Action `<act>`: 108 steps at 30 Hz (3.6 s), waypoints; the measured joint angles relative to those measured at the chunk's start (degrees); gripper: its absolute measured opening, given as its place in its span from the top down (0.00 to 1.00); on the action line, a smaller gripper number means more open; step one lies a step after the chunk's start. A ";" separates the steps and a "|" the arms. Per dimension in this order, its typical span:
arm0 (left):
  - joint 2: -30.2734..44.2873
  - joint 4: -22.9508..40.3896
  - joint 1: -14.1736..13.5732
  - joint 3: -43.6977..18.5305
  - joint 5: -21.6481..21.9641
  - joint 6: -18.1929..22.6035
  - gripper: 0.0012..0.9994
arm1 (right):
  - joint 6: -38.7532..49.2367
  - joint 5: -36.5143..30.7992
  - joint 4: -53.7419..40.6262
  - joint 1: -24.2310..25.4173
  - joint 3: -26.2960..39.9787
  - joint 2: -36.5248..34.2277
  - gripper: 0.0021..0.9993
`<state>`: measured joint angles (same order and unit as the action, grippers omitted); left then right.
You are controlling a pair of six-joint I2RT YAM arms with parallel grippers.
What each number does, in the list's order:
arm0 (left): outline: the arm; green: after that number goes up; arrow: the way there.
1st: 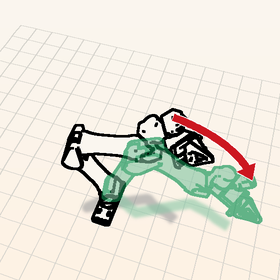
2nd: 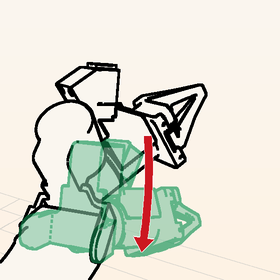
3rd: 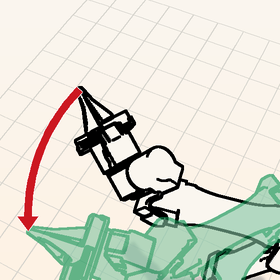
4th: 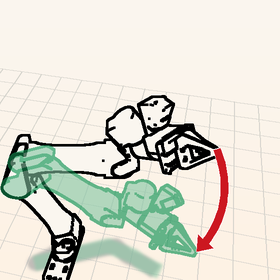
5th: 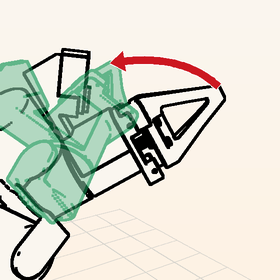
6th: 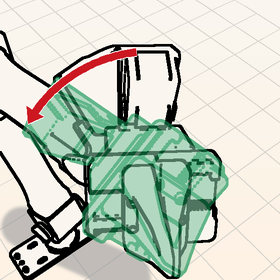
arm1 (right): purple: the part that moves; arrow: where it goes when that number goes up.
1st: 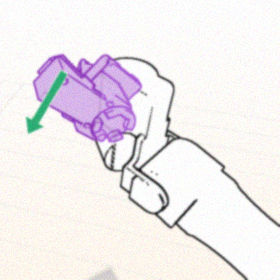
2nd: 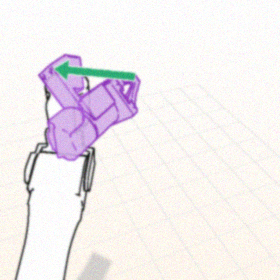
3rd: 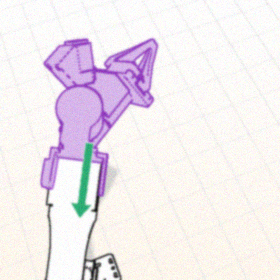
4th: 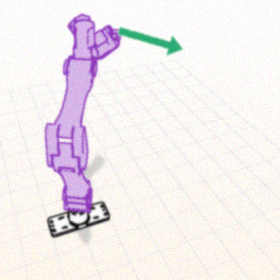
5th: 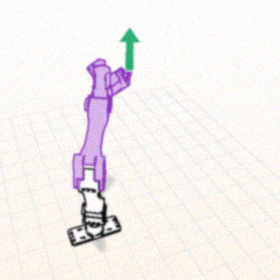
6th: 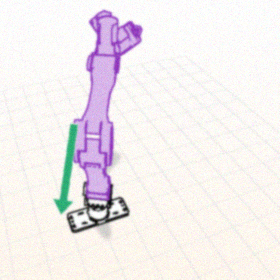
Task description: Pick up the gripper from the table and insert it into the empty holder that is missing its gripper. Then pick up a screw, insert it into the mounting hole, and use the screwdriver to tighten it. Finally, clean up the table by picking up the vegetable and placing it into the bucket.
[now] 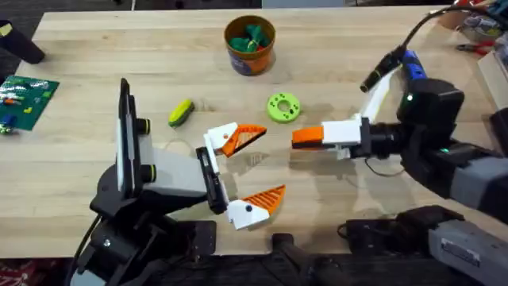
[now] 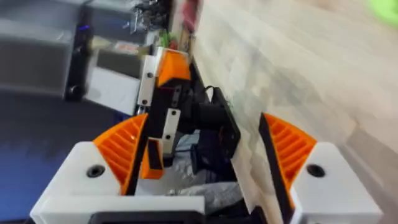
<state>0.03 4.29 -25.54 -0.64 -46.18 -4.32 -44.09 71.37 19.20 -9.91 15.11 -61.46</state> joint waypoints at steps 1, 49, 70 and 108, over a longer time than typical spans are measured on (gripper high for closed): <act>0.01 0.00 0.00 0.00 -0.01 0.00 0.01 | -1.42 1.11 4.09 -0.01 0.00 -1.83 0.01; 0.00 -0.53 0.00 0.08 3.29 -0.01 0.01 | -21.43 7.51 29.20 -12.81 11.96 -28.77 0.01; 0.01 -0.55 2.34 0.08 3.98 0.00 0.01 | -22.14 7.53 28.86 -12.81 11.96 -28.76 0.01; 0.01 -0.52 31.03 0.08 4.04 -0.02 0.01 | -21.91 7.91 28.83 -12.81 11.96 -28.78 0.01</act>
<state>0.04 3.77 5.49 -0.56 -42.14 -4.34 -66.00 79.27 48.03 -22.72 27.07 -90.24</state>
